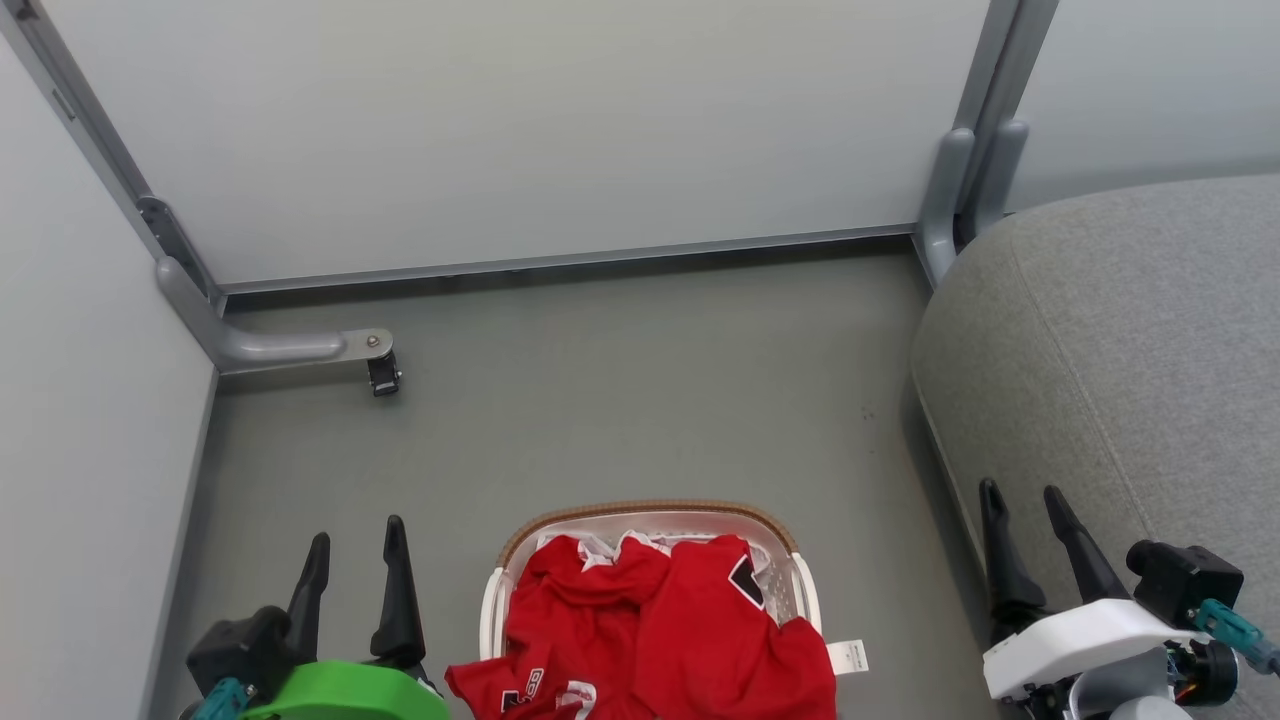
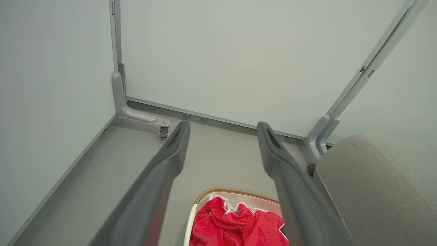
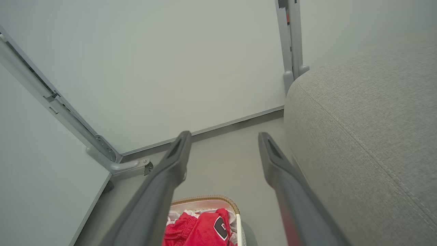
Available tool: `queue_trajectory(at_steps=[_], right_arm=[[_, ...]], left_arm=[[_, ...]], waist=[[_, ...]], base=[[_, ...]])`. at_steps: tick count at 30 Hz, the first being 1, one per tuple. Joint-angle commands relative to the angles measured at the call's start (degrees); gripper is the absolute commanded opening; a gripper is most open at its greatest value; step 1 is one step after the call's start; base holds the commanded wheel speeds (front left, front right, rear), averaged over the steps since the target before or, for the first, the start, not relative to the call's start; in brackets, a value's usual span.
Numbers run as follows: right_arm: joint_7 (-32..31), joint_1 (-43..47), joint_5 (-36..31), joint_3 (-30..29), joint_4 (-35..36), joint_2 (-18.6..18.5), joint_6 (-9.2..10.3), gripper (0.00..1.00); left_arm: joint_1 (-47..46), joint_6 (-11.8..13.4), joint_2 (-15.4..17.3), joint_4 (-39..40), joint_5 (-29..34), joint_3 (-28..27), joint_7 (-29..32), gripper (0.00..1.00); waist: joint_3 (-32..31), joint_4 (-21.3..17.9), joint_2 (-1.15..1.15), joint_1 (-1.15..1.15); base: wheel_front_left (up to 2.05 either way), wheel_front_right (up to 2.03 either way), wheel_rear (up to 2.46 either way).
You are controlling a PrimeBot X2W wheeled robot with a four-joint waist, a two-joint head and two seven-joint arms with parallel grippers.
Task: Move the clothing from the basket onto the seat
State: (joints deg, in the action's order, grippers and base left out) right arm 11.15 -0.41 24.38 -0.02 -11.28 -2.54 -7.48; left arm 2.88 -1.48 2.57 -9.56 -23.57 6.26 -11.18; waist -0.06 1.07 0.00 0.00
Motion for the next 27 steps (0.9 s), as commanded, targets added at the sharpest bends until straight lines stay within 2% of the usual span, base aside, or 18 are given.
queue_trajectory(at_steps=[1,27], right_arm=[[0.61,0.42,-1.68,0.04,0.00,-0.34,-0.02,1.00],[3.47,0.59,-12.30,1.56,-1.91,-0.47,-0.01,1.00]], left_arm=[[0.38,0.33,0.36,-0.19,1.64,0.32,-0.56,1.00],[0.63,1.21,0.45,-3.67,11.02,2.59,-3.41,1.00]], waist=[[0.01,0.03,0.00,0.00],[0.10,0.37,0.00,0.00]], base=[[0.00,0.00,0.00],[0.00,0.00,0.00]])
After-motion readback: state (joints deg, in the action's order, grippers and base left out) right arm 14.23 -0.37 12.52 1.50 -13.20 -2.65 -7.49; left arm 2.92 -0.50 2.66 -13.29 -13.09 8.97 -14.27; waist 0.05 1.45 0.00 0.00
